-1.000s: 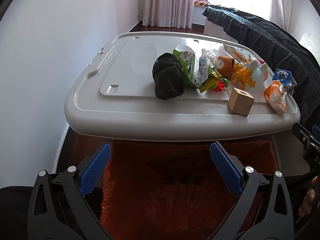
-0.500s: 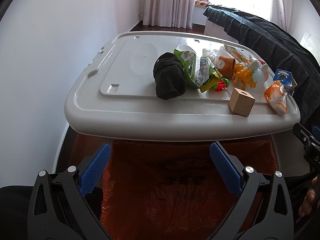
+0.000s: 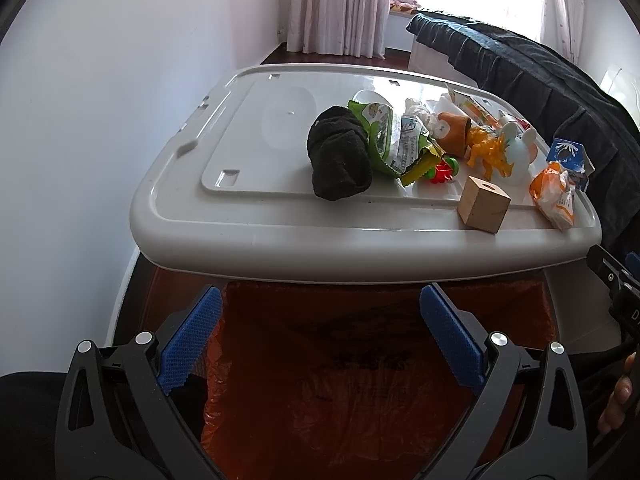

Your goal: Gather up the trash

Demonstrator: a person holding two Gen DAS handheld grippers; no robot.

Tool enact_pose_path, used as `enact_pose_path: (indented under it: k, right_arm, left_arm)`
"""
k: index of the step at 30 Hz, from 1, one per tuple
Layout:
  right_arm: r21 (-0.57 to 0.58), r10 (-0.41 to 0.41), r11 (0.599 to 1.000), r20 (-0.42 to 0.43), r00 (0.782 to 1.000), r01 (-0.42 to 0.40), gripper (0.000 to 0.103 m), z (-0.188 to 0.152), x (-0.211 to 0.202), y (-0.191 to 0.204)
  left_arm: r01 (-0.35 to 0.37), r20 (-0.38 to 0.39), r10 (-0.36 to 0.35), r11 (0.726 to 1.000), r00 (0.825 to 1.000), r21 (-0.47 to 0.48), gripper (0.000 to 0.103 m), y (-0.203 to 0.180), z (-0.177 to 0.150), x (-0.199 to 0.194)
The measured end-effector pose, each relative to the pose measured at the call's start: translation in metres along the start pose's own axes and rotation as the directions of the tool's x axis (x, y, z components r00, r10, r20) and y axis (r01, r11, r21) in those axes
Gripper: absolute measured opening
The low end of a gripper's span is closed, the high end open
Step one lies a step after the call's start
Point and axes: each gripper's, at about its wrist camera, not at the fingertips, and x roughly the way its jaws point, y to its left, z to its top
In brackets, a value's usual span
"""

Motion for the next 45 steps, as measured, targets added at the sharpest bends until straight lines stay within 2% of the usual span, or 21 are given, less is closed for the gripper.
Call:
enact_pose_path:
  k: [14, 28, 32, 36, 39, 45]
  right_arm:
    - [0.001, -0.001, 1.0, 0.001, 1.0, 0.001, 0.098, 0.0, 0.0, -0.001]
    - [0.036, -0.001, 0.999, -0.044, 0.999, 0.002, 0.098, 0.002, 0.011, -0.003]
    - [0.043, -0.027, 0.999, -0.055, 0.998, 0.03, 0.098, 0.017, 0.018, -0.011]
    - [0.104, -0.069, 0.992, -0.079, 0.995, 0.077, 0.098, 0.037, 0.039, -0.026]
    - [0.14, -0.064, 0.987, -0.091, 0.994, 0.076, 0.098, 0.049, 0.057, -0.028]
    - [0.137, -0.03, 0.99, -0.086, 0.996, 0.042, 0.098, 0.075, 0.097, -0.011]
  left_arm:
    - [0.0, 0.0, 0.0, 1.0, 1.0, 0.001, 0.097, -0.001, 0.0, 0.0]
    - [0.024, -0.027, -0.025, 1.0, 0.999, -0.018, 0.097, -0.004, 0.001, -0.002]
    - [0.002, -0.032, -0.003, 1.0, 0.999, -0.012, 0.097, -0.004, 0.002, -0.002]
    - [0.006, -0.042, -0.007, 1.0, 0.999, -0.021, 0.097, -0.002, 0.005, -0.002]
    - [0.002, -0.035, -0.002, 1.0, 0.999, -0.016, 0.097, -0.001, 0.007, -0.005]
    - [-0.017, -0.021, 0.017, 1.0, 1.0, 0.009, 0.097, -0.003, 0.01, -0.006]
